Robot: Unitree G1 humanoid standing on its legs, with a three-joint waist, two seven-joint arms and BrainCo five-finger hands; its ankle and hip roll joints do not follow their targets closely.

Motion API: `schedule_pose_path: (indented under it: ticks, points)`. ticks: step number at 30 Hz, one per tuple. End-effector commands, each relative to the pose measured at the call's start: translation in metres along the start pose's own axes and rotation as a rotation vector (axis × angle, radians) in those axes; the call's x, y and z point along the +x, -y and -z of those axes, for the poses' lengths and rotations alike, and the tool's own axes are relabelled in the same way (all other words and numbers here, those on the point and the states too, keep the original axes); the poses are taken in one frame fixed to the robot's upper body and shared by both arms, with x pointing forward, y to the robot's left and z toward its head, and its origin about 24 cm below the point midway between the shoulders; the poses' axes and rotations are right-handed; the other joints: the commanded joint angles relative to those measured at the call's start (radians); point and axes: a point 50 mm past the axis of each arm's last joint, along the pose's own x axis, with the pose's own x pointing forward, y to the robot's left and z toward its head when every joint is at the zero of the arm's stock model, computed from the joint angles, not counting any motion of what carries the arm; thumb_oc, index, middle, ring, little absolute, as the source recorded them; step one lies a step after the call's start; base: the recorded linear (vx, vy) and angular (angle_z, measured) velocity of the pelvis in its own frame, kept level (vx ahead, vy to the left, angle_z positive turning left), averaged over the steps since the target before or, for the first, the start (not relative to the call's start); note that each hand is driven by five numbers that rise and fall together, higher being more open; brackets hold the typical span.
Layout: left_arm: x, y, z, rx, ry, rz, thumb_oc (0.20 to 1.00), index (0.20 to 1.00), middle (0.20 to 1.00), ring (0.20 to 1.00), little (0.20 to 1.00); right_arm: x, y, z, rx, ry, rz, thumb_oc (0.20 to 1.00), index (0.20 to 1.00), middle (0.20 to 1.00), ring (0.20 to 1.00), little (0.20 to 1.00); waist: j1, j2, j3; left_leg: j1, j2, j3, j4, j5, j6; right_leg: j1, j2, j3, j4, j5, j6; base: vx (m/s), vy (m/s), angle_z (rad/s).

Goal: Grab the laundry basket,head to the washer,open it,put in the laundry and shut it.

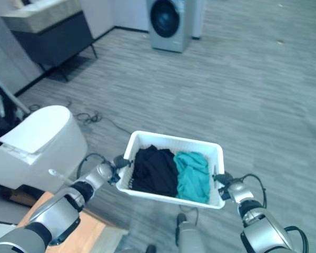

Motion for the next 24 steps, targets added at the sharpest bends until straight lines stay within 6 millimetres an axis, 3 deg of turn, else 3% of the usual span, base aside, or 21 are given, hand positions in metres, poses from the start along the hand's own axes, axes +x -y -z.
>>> schedule_pose_path:
  ticks: [1,3,5,6,7,8,9,11,12,13,14,15,16,17,19,20,22,24]
  points:
    - [-0.001,-0.040,-0.010,0.017,0.032,-0.145,0.200,0.200,0.200,0.200,0.200,-0.006,0.022,-0.067,0.022,0.247,0.013,0.200,0.200,0.200,0.200,0.200,-0.029,0.010,-0.046,0.026,-0.040,0.104,-0.009,0.042,-0.021,0.075,-0.013,-0.006,-0.153,0.151,0.053,0.28,-0.142,0.50]
    - [-0.001,-0.036,-0.010,0.019,0.040,-0.131,0.200,0.200,0.200,0.200,0.200,-0.007,0.017,-0.069,0.024,0.261,-0.009,0.200,0.200,0.200,0.200,0.200,-0.031,-0.010,-0.076,0.059,-0.043,0.096,0.002,0.010,-0.027,0.109,-0.005,0.016,-0.152,0.177,0.045,0.45,-0.216,0.49]
    - [-0.001,-0.032,-0.005,0.004,0.034,-0.119,0.200,0.200,0.200,0.200,0.200,-0.009,0.015,-0.075,0.013,0.293,-0.024,0.200,0.200,0.200,0.200,0.200,-0.039,-0.002,-0.091,0.073,-0.018,0.096,0.048,0.023,-0.047,0.121,0.020,0.022,-0.110,0.176,0.032,0.49,-0.253,0.20]
    - [-0.001,-0.027,-0.001,-0.003,0.025,-0.101,0.200,0.200,0.200,0.200,0.200,-0.010,0.015,-0.075,0.035,0.305,-0.025,0.200,0.200,0.200,0.200,0.200,-0.049,0.002,-0.100,0.034,0.017,0.120,0.204,0.096,-0.080,0.168,0.044,0.003,-0.097,0.146,0.006,0.39,-0.220,0.34]
    - [-0.001,-0.027,-0.001,-0.004,0.025,-0.101,0.200,0.200,0.200,0.200,0.200,-0.010,0.015,-0.074,0.035,0.304,-0.024,0.200,0.200,0.200,0.200,0.200,-0.050,0.005,-0.099,0.031,0.019,0.120,0.213,0.090,-0.081,0.168,0.047,0.001,-0.096,0.145,0.006,0.35,-0.244,0.41]
    - [-0.001,-0.027,-0.002,-0.009,0.025,-0.099,0.200,0.200,0.200,0.200,0.200,-0.011,0.017,-0.076,0.054,0.318,-0.018,0.200,0.200,0.200,0.200,0.200,-0.050,0.000,-0.095,-0.028,0.039,0.146,0.351,0.154,-0.093,0.204,0.052,-0.010,-0.102,0.127,-0.015,0.27,-0.330,0.34]
    - [-0.002,-0.032,-0.005,-0.026,0.035,-0.110,0.200,0.200,0.200,0.200,0.200,-0.015,0.024,-0.076,0.077,0.339,0.006,0.200,0.200,0.200,0.200,0.200,-0.042,-0.024,-0.075,-0.134,0.084,0.221,0.564,0.234,-0.089,0.266,0.064,-0.023,-0.110,0.095,-0.059,0.26,-0.327,0.52]
    - [-0.002,-0.035,-0.010,-0.025,0.045,-0.116,0.200,0.200,0.200,0.200,0.200,-0.016,0.025,-0.079,0.082,0.355,0.013,0.200,0.200,0.200,0.200,0.200,-0.034,-0.032,-0.062,-0.183,0.100,0.247,0.641,0.250,-0.090,0.292,0.072,-0.039,-0.116,0.083,-0.072,0.22,-0.288,0.44]
    - [-0.001,-0.035,-0.019,-0.028,0.067,-0.117,0.200,0.200,0.200,0.200,0.200,-0.018,0.027,-0.083,0.096,0.377,0.030,0.200,0.200,0.200,0.200,0.200,-0.029,-0.046,-0.044,-0.265,0.145,0.309,0.671,0.257,-0.085,0.337,0.073,-0.066,-0.133,0.060,-0.086,0.20,-0.237,0.07]
    - [-0.001,-0.035,-0.019,-0.028,0.068,-0.117,0.200,0.200,0.200,0.200,0.200,-0.018,0.027,-0.083,0.096,0.377,0.031,0.200,0.200,0.200,0.200,0.200,-0.029,-0.043,-0.042,-0.266,0.148,0.307,0.676,0.253,-0.085,0.339,0.076,-0.068,-0.133,0.059,-0.087,0.22,-0.174,0.03]
    - [0.000,-0.034,-0.025,-0.025,0.079,-0.113,0.200,0.200,0.200,0.200,0.200,-0.019,0.028,-0.083,0.098,0.377,0.037,0.200,0.200,0.200,0.200,0.200,-0.024,-0.047,-0.037,-0.300,0.169,0.330,0.645,0.250,-0.084,0.356,0.075,-0.077,-0.137,0.044,-0.088,0.27,-0.073,0.27]
    - [0.001,-0.032,-0.032,-0.026,0.096,-0.107,0.200,0.200,0.200,0.200,0.200,-0.018,0.026,-0.081,0.101,0.376,0.035,0.200,0.200,0.200,0.200,0.200,-0.007,-0.049,-0.031,-0.350,0.171,0.350,0.529,0.232,-0.086,0.385,0.076,-0.085,-0.147,0.023,-0.082,0.28,-0.073,0.26]
    - [0.001,-0.032,-0.032,-0.026,0.096,-0.107,0.200,0.200,0.200,0.200,0.200,-0.018,0.026,-0.081,0.101,0.375,0.035,0.200,0.200,0.200,0.200,0.200,-0.007,-0.050,-0.029,-0.347,0.171,0.351,0.529,0.230,-0.086,0.388,0.075,-0.085,-0.147,0.021,-0.081,0.30,-0.036,0.16]
    - [0.000,-0.034,-0.034,-0.027,0.105,-0.113,0.200,0.200,0.200,0.200,0.200,-0.018,0.025,-0.079,0.095,0.371,0.031,0.200,0.200,0.200,0.200,0.200,0.006,-0.045,-0.027,-0.367,0.164,0.350,0.437,0.233,-0.089,0.403,0.081,-0.082,-0.152,0.007,-0.072,0.28,0.030,0.02]
    - [-0.001,-0.036,-0.035,-0.042,0.118,-0.113,0.200,0.200,0.200,0.200,0.200,-0.018,0.023,-0.077,0.097,0.371,0.029,0.200,0.200,0.200,0.200,0.200,0.031,-0.025,-0.026,-0.347,0.174,0.335,0.146,0.283,-0.105,0.442,0.100,-0.072,-0.154,-0.027,-0.061,0.42,0.083,-0.26]
    - [0.000,-0.035,-0.035,-0.044,0.116,-0.114,0.200,0.200,0.200,0.200,0.200,-0.017,0.021,-0.076,0.107,0.371,0.033,0.200,0.200,0.200,0.200,0.200,0.042,-0.014,-0.029,-0.367,0.193,0.326,0.058,0.320,-0.116,0.466,0.109,-0.073,-0.161,-0.048,-0.058,0.42,0.088,-0.39]
    - [0.000,-0.035,-0.033,-0.047,0.113,-0.108,0.200,0.200,0.200,0.200,0.200,-0.016,0.020,-0.072,0.111,0.359,0.036,0.200,0.200,0.200,0.200,0.200,0.060,-0.012,-0.024,-0.371,0.190,0.318,-0.074,0.348,-0.124,0.508,0.108,-0.068,-0.156,-0.083,-0.055,0.43,0.052,-0.23]
    - [0.000,-0.034,-0.029,-0.043,0.103,-0.104,0.200,0.200,0.200,0.200,0.200,-0.014,0.017,-0.069,0.114,0.347,0.032,0.200,0.200,0.200,0.200,0.200,0.072,-0.012,-0.025,-0.380,0.180,0.331,-0.095,0.354,-0.127,0.549,0.109,-0.062,-0.150,-0.109,-0.052,0.46,0.067,-0.18]
